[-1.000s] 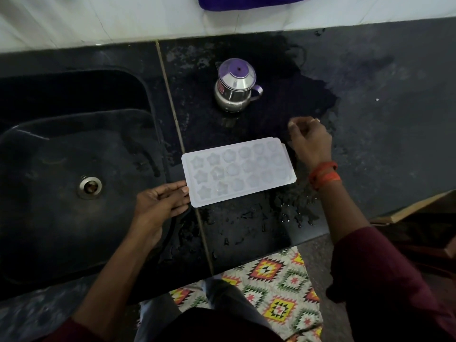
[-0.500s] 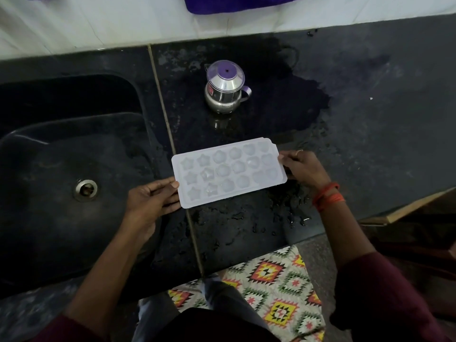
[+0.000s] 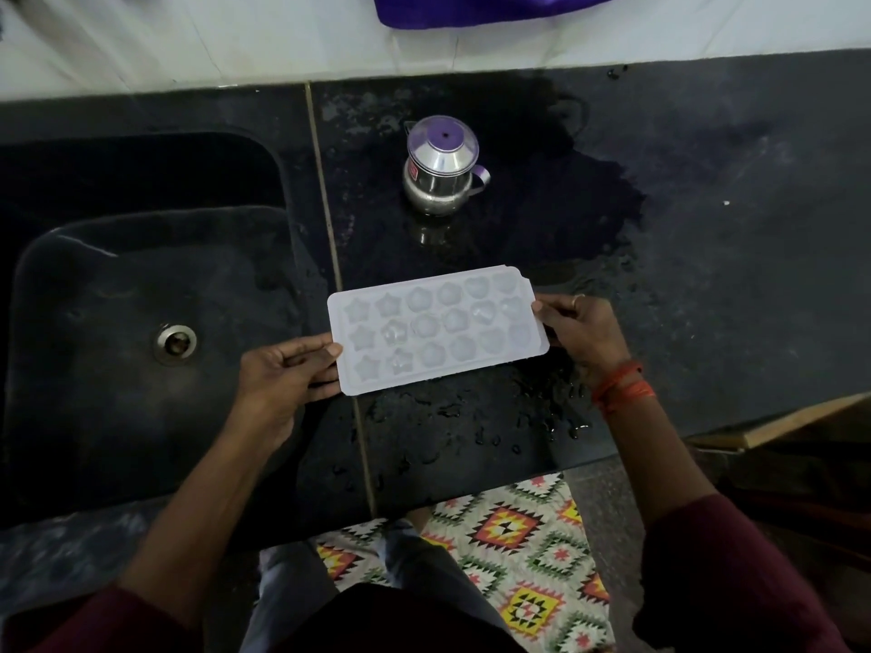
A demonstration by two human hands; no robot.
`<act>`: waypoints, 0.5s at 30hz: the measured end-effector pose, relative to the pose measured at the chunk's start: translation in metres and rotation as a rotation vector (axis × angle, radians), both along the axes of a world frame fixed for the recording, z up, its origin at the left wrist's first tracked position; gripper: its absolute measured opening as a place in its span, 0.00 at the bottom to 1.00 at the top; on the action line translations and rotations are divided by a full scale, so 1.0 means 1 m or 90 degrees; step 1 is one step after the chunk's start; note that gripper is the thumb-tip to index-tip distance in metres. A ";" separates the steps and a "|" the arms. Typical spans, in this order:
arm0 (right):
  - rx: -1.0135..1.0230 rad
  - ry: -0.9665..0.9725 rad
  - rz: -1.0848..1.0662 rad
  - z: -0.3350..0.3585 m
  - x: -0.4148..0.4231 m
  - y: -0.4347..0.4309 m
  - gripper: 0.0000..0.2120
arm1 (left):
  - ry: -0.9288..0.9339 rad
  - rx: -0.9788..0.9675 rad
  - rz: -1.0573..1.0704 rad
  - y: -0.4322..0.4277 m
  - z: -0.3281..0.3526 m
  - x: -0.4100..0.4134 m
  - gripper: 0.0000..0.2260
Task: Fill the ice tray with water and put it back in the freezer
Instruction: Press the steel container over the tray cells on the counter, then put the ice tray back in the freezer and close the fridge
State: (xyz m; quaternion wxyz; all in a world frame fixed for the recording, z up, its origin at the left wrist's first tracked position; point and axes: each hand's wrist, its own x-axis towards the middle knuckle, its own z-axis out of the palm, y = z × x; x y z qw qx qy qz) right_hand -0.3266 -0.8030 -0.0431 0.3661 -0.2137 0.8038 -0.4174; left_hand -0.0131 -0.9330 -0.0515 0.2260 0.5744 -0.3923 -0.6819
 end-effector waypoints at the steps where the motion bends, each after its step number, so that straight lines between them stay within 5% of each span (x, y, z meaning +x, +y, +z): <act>1: -0.001 -0.005 -0.001 0.001 0.000 0.000 0.11 | 0.000 -0.002 0.004 0.001 0.001 0.002 0.04; 15: -0.047 -0.038 0.094 0.028 0.020 -0.021 0.11 | -0.006 -0.030 0.096 0.025 0.026 0.045 0.05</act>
